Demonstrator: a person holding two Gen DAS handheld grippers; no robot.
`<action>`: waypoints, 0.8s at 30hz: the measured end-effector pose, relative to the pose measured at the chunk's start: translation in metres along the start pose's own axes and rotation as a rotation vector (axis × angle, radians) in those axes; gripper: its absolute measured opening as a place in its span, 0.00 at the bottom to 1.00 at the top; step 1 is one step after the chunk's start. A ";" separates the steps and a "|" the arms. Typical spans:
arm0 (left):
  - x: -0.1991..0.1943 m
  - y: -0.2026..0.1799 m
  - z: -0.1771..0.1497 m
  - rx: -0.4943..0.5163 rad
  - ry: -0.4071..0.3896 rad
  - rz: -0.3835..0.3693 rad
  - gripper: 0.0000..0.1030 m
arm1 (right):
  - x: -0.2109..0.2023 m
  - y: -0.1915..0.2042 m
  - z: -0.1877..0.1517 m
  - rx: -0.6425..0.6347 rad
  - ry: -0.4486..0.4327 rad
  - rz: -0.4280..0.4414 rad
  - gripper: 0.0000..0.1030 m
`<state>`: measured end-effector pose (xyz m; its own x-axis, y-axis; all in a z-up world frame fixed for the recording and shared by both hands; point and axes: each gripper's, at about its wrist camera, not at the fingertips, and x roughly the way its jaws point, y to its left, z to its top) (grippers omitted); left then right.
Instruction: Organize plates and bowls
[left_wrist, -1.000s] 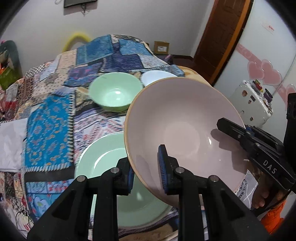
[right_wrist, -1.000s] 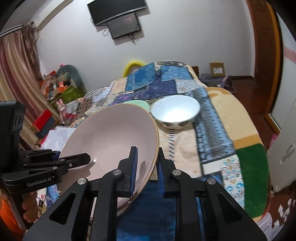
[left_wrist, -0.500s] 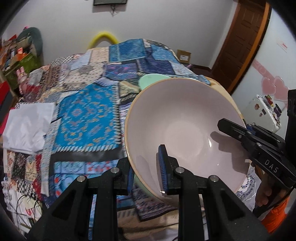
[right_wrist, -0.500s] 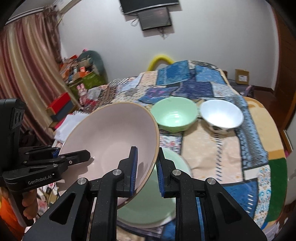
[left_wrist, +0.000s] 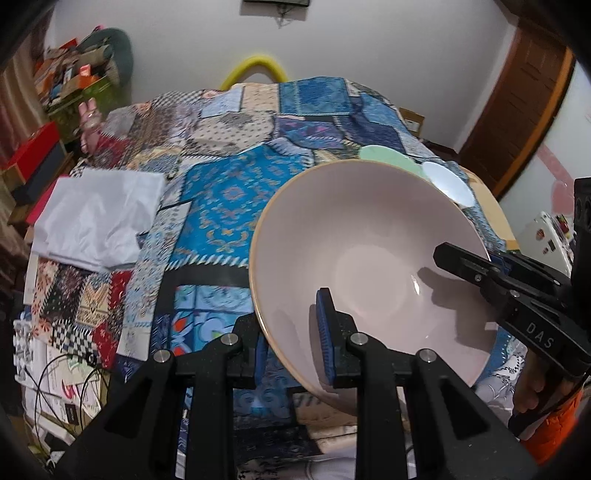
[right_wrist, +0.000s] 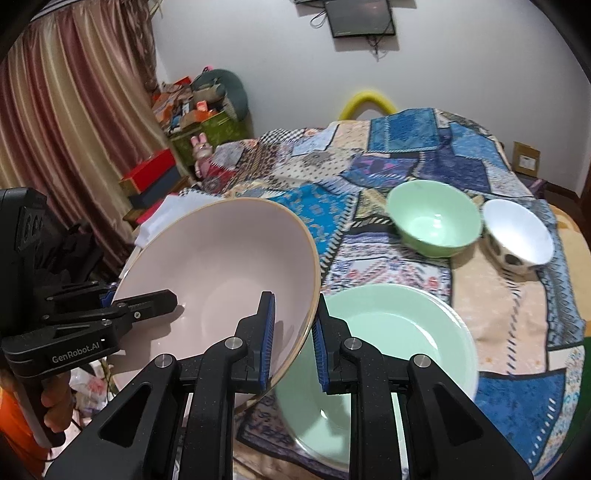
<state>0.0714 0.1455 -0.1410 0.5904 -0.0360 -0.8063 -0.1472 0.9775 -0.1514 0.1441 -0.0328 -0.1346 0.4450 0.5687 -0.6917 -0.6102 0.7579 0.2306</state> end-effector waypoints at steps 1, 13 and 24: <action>0.002 0.005 0.000 -0.008 0.002 0.004 0.23 | 0.004 0.003 0.001 -0.001 0.006 0.005 0.17; 0.030 0.055 -0.007 -0.092 0.041 0.025 0.23 | 0.052 0.026 0.001 -0.026 0.095 0.030 0.17; 0.068 0.078 -0.016 -0.134 0.108 0.034 0.23 | 0.093 0.029 -0.011 -0.037 0.208 0.033 0.17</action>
<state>0.0873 0.2160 -0.2174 0.4954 -0.0328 -0.8680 -0.2745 0.9421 -0.1923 0.1604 0.0385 -0.1997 0.2817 0.5119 -0.8116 -0.6475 0.7256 0.2329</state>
